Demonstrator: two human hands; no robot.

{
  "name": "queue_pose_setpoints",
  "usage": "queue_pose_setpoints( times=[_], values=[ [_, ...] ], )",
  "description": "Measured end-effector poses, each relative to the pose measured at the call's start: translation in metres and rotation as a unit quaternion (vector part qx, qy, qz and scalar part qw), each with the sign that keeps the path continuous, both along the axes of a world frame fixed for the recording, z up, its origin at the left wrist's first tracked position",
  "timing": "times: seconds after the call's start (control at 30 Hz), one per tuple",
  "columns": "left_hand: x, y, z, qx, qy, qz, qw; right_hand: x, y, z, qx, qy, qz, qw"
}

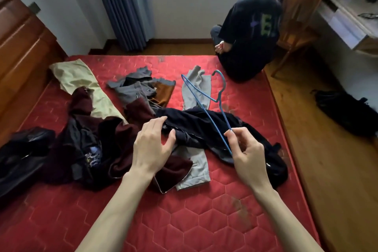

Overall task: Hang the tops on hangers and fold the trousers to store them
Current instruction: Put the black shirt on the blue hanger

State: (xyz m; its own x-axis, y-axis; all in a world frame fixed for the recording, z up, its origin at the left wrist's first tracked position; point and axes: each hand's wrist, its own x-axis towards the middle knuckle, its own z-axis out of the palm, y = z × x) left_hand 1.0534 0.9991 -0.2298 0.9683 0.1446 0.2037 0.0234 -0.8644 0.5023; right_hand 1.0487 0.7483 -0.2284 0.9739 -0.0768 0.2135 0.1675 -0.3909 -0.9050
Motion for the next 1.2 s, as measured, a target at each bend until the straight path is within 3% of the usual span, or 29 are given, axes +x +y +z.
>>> queue_pose_setpoints(
  times=[0.27, 0.73, 0.93, 1.07, 1.2],
  values=[
    [0.064, 0.008, -0.083, -0.028, 0.009, -0.008, 1.0, 0.059, 0.014, -0.063, -0.041, 0.011, -0.028, 0.999],
    [0.155, 0.018, -0.335, -0.022, 0.095, 0.027, 0.995, 0.128, 0.021, -0.269, -0.036, 0.038, -0.044, 0.998],
    [0.191, 0.02, -0.418, -0.042, 0.192, 0.089, 0.976, 0.142, 0.031, -0.339, -0.033, 0.071, -0.041, 0.996],
    [0.212, 0.017, -0.455, -0.127, 0.277, 0.146, 0.941, 0.152, 0.033, -0.365, -0.042, 0.076, -0.035, 0.996],
    [0.232, 0.007, -0.466, -0.34, 0.287, 0.223, 0.867, 0.157, 0.034, -0.375, -0.051, 0.085, -0.041, 0.994]
  ],
)
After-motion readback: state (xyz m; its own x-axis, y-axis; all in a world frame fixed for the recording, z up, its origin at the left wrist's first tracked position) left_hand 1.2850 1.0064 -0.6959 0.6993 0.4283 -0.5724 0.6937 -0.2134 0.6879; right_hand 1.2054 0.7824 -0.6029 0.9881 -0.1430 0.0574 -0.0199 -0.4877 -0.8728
